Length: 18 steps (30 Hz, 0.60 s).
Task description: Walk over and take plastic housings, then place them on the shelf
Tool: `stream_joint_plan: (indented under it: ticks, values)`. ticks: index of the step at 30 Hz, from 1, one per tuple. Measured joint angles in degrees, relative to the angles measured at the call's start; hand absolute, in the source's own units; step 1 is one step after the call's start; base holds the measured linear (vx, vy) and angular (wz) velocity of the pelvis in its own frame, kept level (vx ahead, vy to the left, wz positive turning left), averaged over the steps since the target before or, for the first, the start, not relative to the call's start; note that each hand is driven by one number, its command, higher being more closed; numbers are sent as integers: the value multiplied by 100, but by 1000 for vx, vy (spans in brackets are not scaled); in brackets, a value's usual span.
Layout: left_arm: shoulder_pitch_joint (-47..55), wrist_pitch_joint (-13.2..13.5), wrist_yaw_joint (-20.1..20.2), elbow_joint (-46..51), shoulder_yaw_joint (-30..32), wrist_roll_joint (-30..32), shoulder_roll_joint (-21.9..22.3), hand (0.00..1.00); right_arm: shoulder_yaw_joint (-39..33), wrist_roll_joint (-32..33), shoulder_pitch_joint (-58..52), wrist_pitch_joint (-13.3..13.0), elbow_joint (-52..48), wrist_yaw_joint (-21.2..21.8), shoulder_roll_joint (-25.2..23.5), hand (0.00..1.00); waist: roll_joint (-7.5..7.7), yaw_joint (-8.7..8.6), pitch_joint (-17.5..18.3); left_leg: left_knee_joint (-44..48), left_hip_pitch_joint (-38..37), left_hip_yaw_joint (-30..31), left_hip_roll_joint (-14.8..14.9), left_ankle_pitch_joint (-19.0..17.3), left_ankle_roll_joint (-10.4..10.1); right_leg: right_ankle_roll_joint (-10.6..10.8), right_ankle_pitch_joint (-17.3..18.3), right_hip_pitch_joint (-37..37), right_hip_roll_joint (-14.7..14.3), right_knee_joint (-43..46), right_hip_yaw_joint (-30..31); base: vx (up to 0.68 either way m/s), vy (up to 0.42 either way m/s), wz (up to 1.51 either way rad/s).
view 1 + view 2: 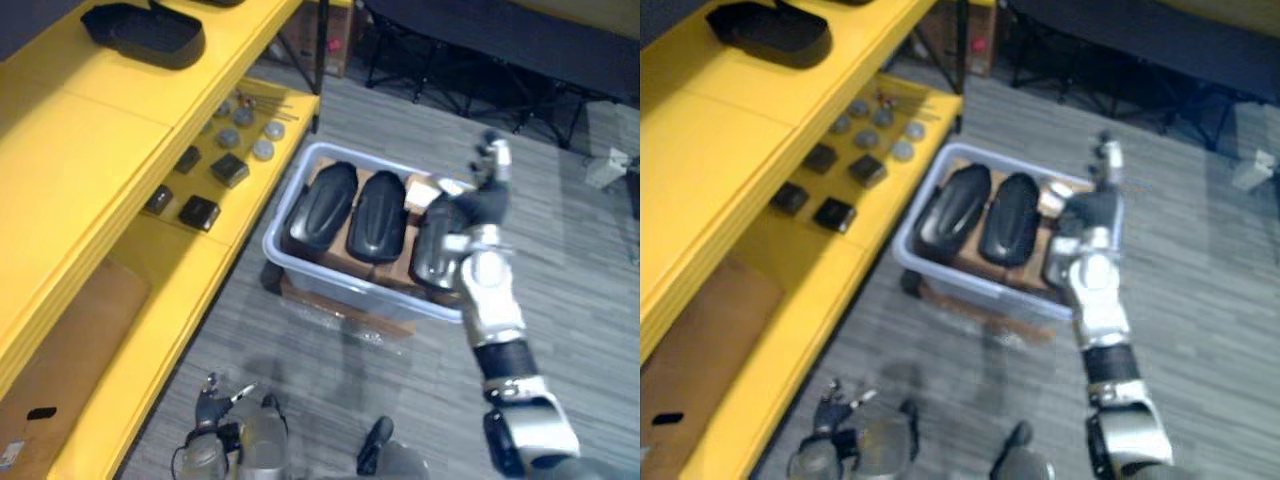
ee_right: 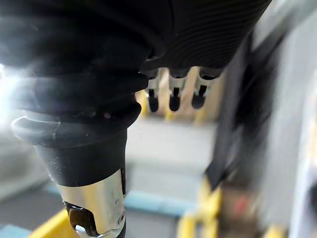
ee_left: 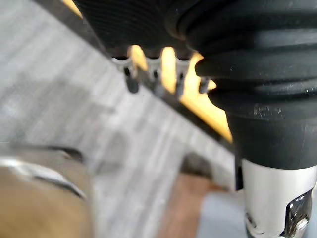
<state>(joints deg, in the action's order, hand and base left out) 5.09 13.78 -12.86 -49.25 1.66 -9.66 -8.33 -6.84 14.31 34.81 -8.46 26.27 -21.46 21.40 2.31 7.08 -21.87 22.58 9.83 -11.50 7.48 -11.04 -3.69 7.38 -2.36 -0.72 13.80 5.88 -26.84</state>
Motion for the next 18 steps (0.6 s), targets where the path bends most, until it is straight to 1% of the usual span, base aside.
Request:
stream_joint_plan:
  ticks: [1,2,3,5,6,8,9,10,11,12,13,14,15,18]
  values:
    - [14,3,-2,31,7,-3,-2,0,-98,84,120,30,279,-48,155,0,-12,4,-78,35,73,11,12,0,0,-4,31,86,8,79,2,-110,37,8]
    - [14,28,-13,114,16,-27,-1,0,-233,221,465,51,947,-149,509,0,-65,12,-310,185,281,79,53,1,3,-27,69,281,10,258,-3,-138,37,10]
    - [2,66,-50,139,1,-80,2,0,-278,363,812,57,1587,-236,829,0,-101,17,-466,322,556,168,96,4,7,-59,89,522,4,424,-13,-143,37,11]
    - [0,83,-100,93,-21,-160,18,0,-261,601,1182,79,2377,-367,1183,0,-123,73,-507,447,951,247,122,19,29,-93,111,891,6,586,-29,-116,21,9]
    - [-8,84,-124,87,-25,-168,34,0,-260,664,1244,84,2529,-408,1284,0,-144,93,-534,495,1034,296,122,22,33,-94,112,939,7,608,-57,-76,12,16]
    - [-22,160,-226,81,-67,-183,56,0,-236,861,1528,95,3104,-584,1626,0,-216,202,-612,596,1273,400,117,36,57,-121,132,1105,33,724,-139,-60,19,19]
    - [-22,184,-239,67,-68,-183,55,0,-209,871,1631,95,3236,-614,1695,0,-221,214,-617,603,1345,430,102,49,76,-128,138,1175,48,758,-149,-65,27,18]
    - [-25,248,-254,65,-79,-208,59,0,-118,907,1826,97,3430,-623,1864,0,-257,246,-643,604,1476,466,74,86,120,-139,148,1303,90,826,-173,-61,23,14]
    - [-65,280,-258,49,-148,-347,78,0,-62,967,1984,104,3584,-629,2065,0,-318,323,-686,629,1568,478,67,103,131,-139,148,1394,118,875,-174,-55,19,12]
    - [-64,289,-265,48,-197,-357,86,0,-27,967,2042,122,3630,-631,2149,0,-359,349,-702,653,1630,488,59,106,135,-139,148,1437,123,883,-175,-56,30,5]
    - [-63,303,-266,10,-263,-395,103,0,53,967,2211,267,3753,-623,2271,0,-448,398,-751,703,1721,502,34,108,141,-133,154,1522,141,937,-172,-47,30,4]
    - [-63,306,-266,-6,-278,-403,108,0,98,967,2250,318,3819,-615,2299,0,-469,413,-762,701,1746,507,31,118,156,-132,155,1557,155,958,-173,-48,29,5]
    - [-62,322,-265,-48,-293,-425,122,0,134,968,2264,426,3936,-595,2309,0,-476,438,-766,698,1785,505,21,147,173,-125,164,1615,183,982,-172,-30,13,4]
    - [-57,374,-264,-48,-308,-580,212,0,139,968,2264,583,4257,-557,2312,0,-491,461,-772,707,1838,498,-14,163,183,-127,183,1698,228,1059,-159,0,0,0]
